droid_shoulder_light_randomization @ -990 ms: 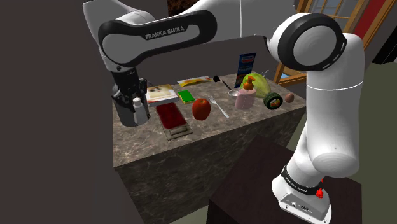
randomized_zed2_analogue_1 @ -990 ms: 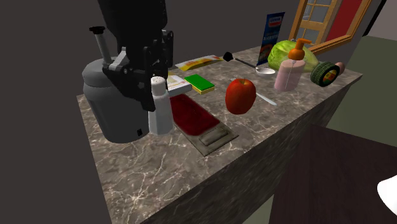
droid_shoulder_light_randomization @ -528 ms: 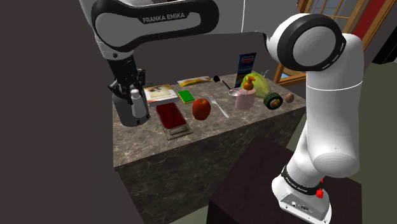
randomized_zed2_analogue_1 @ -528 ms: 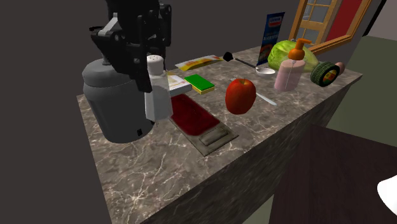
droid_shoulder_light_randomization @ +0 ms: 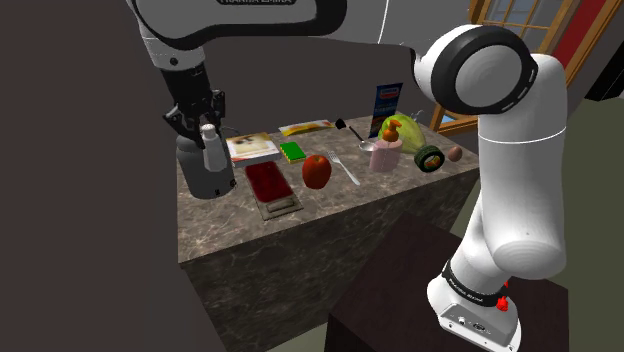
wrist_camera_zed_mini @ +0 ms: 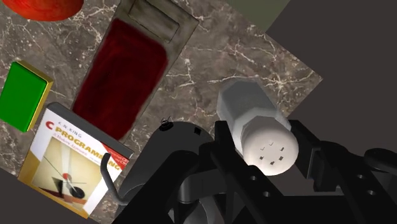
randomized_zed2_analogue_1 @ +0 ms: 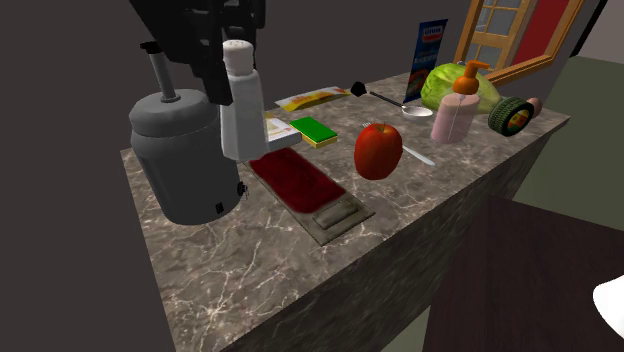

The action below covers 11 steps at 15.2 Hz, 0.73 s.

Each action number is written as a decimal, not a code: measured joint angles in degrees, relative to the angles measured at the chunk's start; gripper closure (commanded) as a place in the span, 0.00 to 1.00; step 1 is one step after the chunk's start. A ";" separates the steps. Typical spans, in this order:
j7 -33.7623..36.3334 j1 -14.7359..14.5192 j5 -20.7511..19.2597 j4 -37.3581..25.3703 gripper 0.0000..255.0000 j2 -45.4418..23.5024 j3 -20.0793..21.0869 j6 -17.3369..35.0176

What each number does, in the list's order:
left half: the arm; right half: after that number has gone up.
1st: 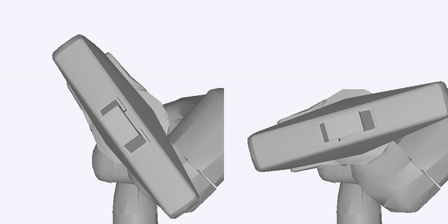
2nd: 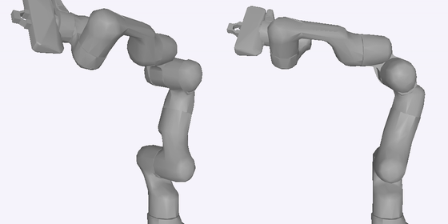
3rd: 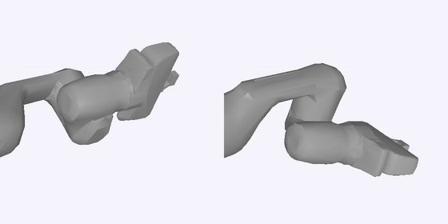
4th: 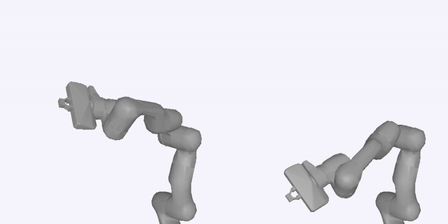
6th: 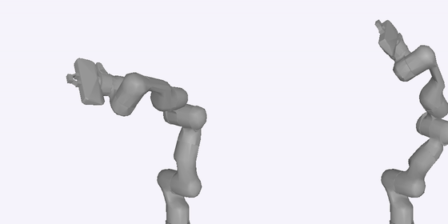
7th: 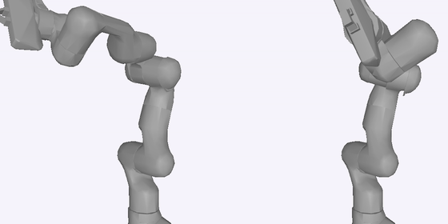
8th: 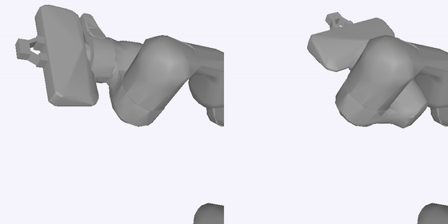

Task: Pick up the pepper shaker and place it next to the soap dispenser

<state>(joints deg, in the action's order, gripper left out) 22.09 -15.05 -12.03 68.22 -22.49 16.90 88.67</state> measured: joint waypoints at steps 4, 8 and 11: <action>-0.35 -0.73 -0.44 -5.50 1.00 -1.53 -0.04 -3.96; -0.83 -1.78 -1.15 -12.63 1.00 -3.92 -0.17 -8.68; -1.59 -0.19 -0.19 -8.22 1.00 -0.34 -0.08 -7.77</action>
<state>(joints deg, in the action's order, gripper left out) 20.50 -15.24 -12.22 60.00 -22.83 16.82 80.90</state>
